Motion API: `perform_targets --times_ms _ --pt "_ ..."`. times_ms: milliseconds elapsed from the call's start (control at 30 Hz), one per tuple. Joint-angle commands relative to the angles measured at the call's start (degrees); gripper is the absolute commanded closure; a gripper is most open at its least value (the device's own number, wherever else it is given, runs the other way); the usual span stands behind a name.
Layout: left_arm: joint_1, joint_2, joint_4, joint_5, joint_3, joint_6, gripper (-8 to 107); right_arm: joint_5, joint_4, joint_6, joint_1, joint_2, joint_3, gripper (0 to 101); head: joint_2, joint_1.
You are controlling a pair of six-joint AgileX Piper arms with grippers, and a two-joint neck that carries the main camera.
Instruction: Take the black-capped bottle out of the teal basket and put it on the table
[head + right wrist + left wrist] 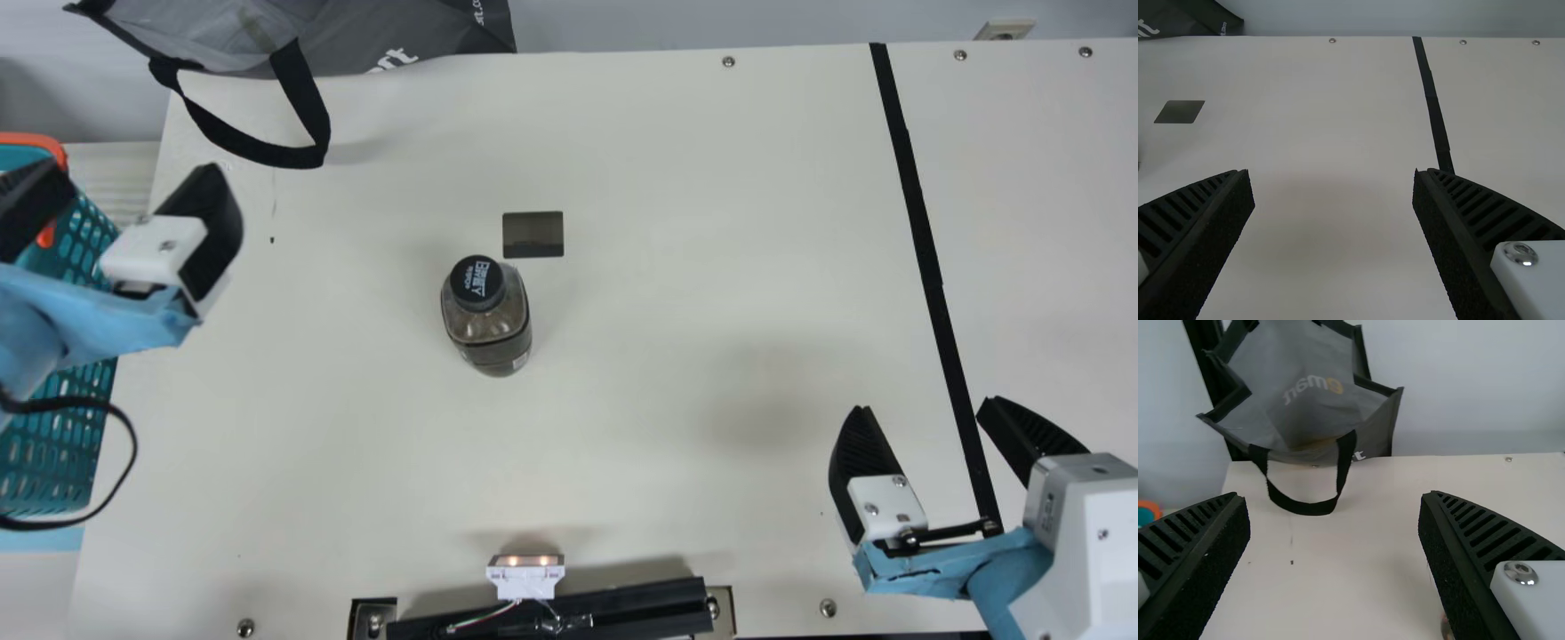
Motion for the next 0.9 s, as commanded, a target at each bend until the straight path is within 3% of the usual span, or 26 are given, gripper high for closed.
perform_targets --times_ms 0,867 --pt "1.86 -1.05 -1.61 -0.14 0.39 2.12 -8 0.00 0.00 0.00 0.00 0.00 0.00 10 0.47 -0.21" --pt "14.76 -13.23 -13.66 -1.86 9.80 16.16 -8 0.00 0.00 0.00 0.00 0.00 0.00 10 0.47 -0.21"
